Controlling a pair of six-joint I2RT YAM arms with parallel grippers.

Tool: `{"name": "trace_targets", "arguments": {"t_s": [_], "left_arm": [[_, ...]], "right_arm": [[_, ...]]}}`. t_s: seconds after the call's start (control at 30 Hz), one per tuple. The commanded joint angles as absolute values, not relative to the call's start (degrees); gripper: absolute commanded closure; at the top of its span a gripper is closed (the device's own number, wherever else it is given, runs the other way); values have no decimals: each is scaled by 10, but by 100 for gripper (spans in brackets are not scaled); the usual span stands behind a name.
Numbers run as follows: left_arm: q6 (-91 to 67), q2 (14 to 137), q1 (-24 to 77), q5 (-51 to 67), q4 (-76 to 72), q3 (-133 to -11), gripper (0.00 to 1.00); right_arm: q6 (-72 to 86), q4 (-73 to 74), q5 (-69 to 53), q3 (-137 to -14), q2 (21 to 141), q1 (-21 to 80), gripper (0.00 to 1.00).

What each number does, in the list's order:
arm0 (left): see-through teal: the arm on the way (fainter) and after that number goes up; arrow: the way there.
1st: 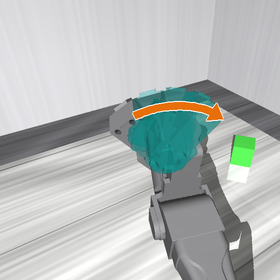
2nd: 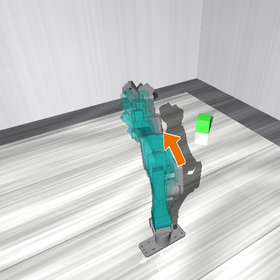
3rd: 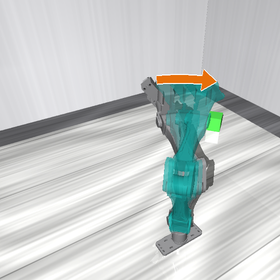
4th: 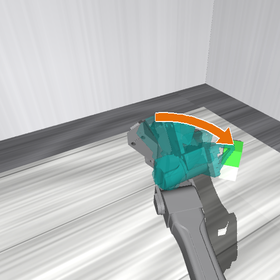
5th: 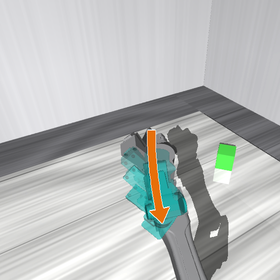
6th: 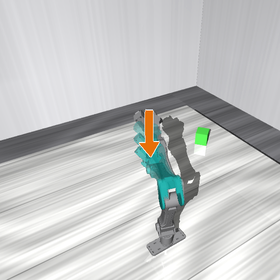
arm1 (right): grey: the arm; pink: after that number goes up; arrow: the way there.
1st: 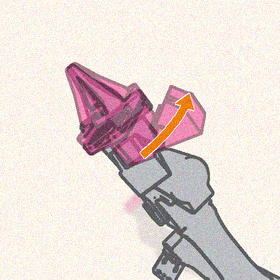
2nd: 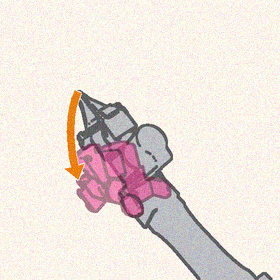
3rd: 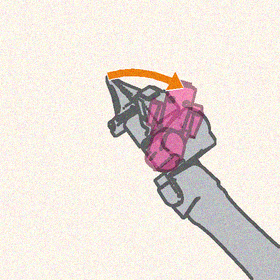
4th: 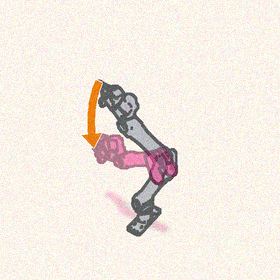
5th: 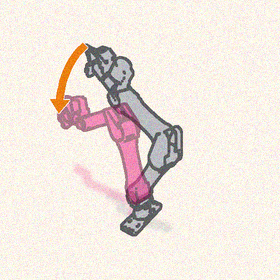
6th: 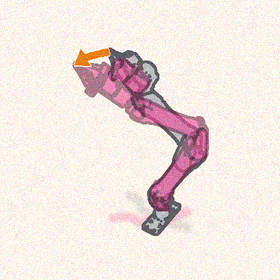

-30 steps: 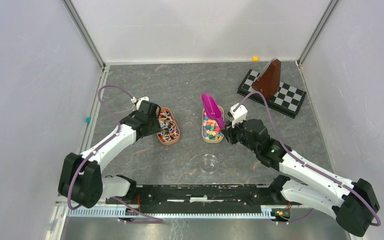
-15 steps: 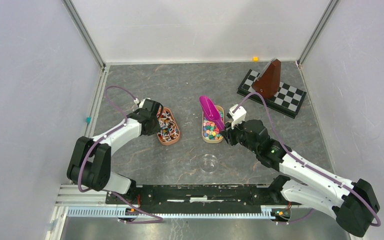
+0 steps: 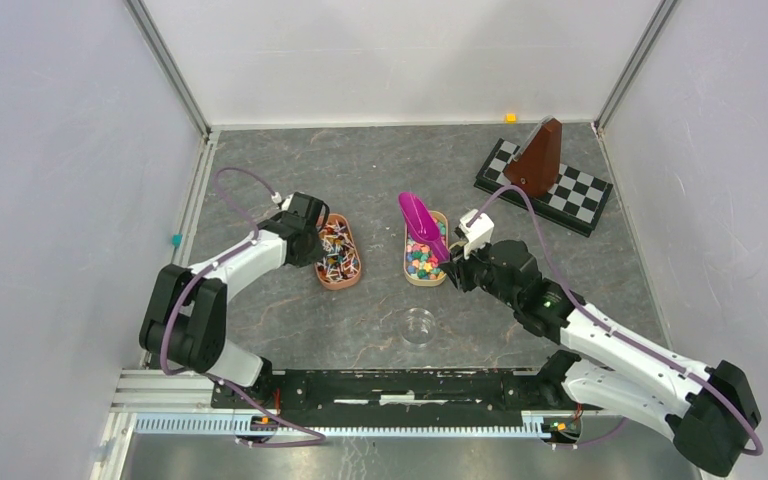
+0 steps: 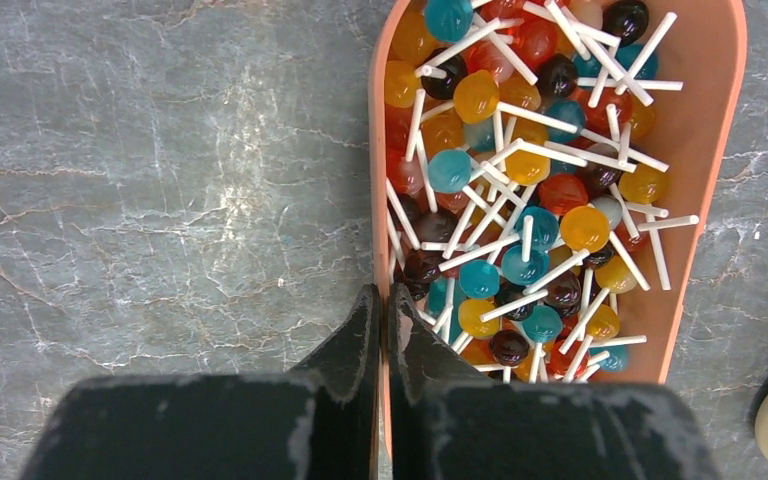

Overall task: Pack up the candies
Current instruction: Move the storage box to the center of the board.

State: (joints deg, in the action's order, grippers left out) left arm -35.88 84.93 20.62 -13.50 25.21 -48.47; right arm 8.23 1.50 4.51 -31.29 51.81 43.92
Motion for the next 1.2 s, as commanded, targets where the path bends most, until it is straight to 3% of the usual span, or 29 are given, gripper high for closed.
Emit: {"name": "trace_targets", "arguments": {"t_s": [0.0,0.4,0.9,1.17], "left_arm": [[-350,861,224,-141,238,-537,98],[-343,937,322,-197,264,-636,98],[-327,1010,369,-198,270,-698,97],[-332,979,372,-206,274,-681,69]], "right_arm": [[76,-2,47,-312,494,438,100],[62,57,65,-314,444,438,100],[54,102,75,-320,425,438,100],[43,129,71,-342,429,438,100]]}}
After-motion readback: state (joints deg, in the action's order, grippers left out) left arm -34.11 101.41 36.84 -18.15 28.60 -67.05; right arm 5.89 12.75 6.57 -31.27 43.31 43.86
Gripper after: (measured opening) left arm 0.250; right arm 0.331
